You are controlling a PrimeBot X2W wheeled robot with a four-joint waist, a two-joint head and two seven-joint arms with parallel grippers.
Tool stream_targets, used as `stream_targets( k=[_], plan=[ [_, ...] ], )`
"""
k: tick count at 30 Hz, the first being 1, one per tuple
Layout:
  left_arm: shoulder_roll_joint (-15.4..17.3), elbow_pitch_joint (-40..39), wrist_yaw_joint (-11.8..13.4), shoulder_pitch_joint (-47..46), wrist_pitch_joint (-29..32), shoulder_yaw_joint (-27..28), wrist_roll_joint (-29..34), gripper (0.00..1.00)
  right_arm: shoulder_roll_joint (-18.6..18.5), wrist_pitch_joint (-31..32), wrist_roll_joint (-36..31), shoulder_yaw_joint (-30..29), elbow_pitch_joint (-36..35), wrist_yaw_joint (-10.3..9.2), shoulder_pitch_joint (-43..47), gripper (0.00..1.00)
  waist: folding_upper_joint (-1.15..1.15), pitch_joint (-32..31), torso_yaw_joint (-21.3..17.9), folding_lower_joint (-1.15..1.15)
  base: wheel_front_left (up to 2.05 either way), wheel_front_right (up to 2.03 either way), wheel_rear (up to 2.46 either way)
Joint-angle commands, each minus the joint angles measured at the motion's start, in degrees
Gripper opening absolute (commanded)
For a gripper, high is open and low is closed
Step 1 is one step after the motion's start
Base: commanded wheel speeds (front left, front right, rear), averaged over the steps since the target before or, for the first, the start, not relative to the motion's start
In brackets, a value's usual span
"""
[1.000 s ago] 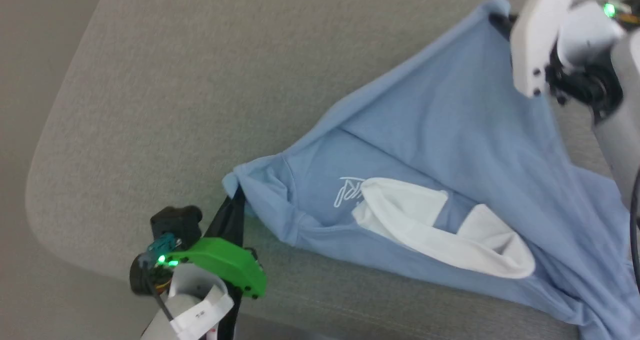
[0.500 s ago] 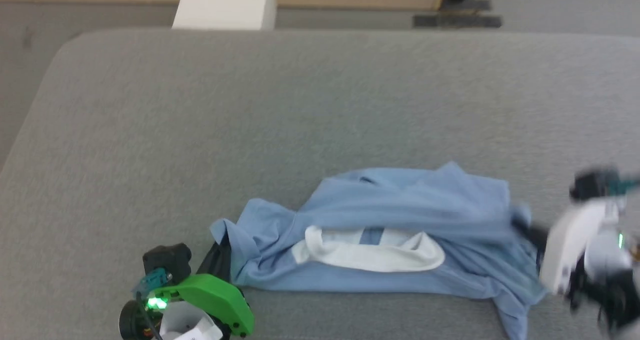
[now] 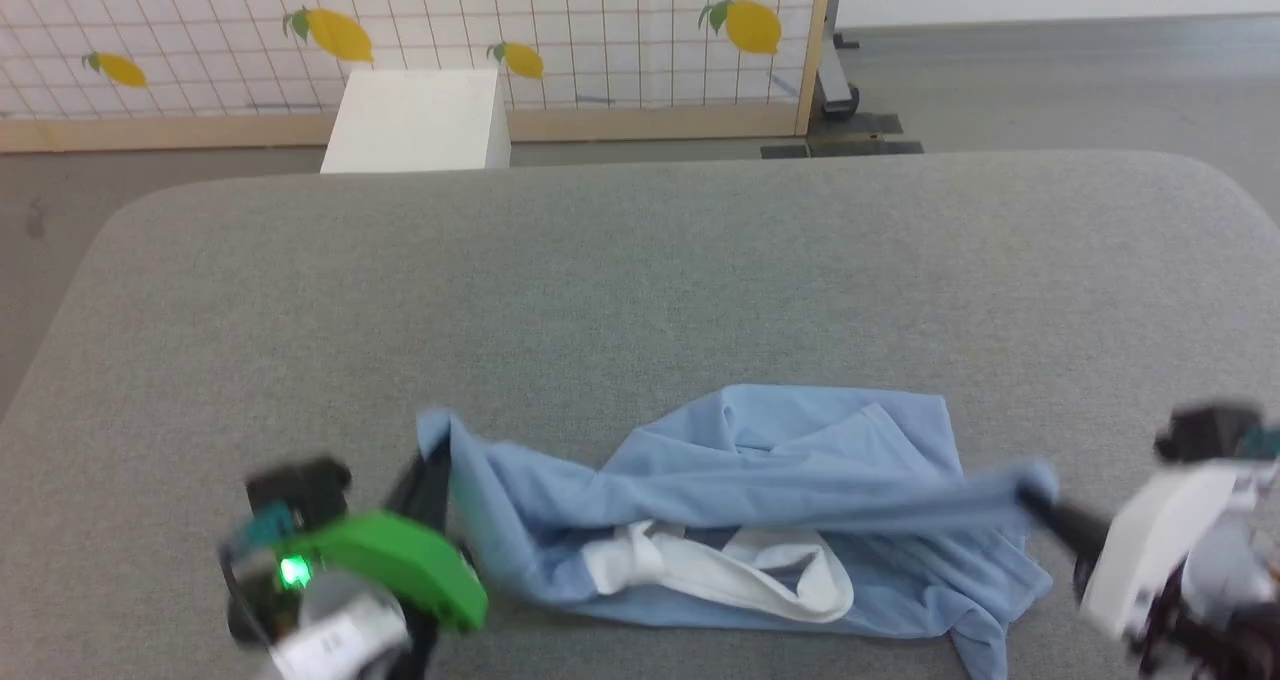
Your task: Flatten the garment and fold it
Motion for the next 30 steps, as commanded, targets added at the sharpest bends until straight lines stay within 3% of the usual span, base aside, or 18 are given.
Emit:
stream_targets(
  k=[1,12,19,30],
  plan=[
    [1.3,-0.6,-1.0,-3.6,0.7,0.6,-0.2,0.00,-1.0,1.1,0.3,-0.4,-1.0,-0.08,-3.6,0.00,0.00,-0.6,-0.3,0.01,0.00,0.00,0.00],
    [7.8,3.5,-6.9,-35.2,9.4,0.8,3.4,0.00,-11.9,12.8,1.3,-0.9,0.7,-0.08,-31.3,0.00,0.00,-2.2,-0.3,0.01,0.00,0.00,0.00],
    [9.1,12.4,-9.4,-53.3,11.5,0.3,6.1,0.00,-13.8,14.2,-0.2,0.4,5.7,-0.08,-44.2,0.00,0.00,-2.0,-0.8,0.01,0.00,0.00,0.00],
    [10.5,23.4,-9.9,-65.0,13.3,-0.9,8.9,0.00,-13.7,15.0,-1.7,1.9,10.4,-0.08,-51.3,0.00,0.00,4.5,-1.7,0.01,0.00,0.00,0.00]
  ],
)
